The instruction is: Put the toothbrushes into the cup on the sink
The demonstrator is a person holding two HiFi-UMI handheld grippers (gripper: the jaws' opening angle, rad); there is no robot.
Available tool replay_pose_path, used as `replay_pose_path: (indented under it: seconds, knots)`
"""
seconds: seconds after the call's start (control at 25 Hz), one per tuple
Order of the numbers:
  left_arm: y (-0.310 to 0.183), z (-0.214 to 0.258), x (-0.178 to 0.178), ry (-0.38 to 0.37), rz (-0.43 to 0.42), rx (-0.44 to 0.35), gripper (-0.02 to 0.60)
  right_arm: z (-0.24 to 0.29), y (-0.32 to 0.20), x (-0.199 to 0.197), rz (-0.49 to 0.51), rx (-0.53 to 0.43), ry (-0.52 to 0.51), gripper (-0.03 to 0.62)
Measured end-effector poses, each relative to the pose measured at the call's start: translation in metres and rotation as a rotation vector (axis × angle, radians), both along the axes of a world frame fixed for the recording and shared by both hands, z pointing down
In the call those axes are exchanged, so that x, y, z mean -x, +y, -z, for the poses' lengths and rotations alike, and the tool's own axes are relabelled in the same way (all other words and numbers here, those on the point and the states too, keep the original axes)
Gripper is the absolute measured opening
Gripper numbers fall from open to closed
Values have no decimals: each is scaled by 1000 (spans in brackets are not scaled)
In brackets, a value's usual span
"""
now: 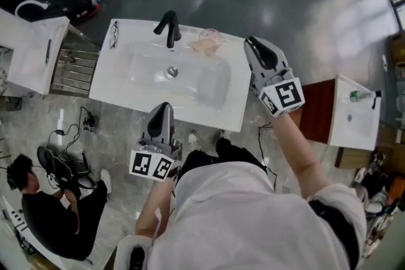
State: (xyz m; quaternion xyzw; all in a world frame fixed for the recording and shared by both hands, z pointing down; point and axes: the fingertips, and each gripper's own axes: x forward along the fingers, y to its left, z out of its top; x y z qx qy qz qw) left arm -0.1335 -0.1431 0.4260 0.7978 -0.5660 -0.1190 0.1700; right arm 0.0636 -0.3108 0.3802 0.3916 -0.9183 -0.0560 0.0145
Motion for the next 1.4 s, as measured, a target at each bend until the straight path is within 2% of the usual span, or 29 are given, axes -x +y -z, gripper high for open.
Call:
replay_pose_path:
  seconds: [0.4,0.52,0.8,1.16,1.4]
  knots:
    - [-6,17,-15,0,-17,-41,3,23,52,-75,-119,192,-329,51]
    - [-3,17,-16,-2,-10,-39,3,27,62,-83,-131,214,-378,51]
    - [-2,17,-39,-1,-49,-45,3,43,76,-84,-91,180,-378,51]
    - [-13,37,-69,-12,-108,-112,3,67,91,-93,-71,74,-335,51]
    - [-11,32,-81,-12,-139,-104,3,63,97,-99,-80,72,-306,51]
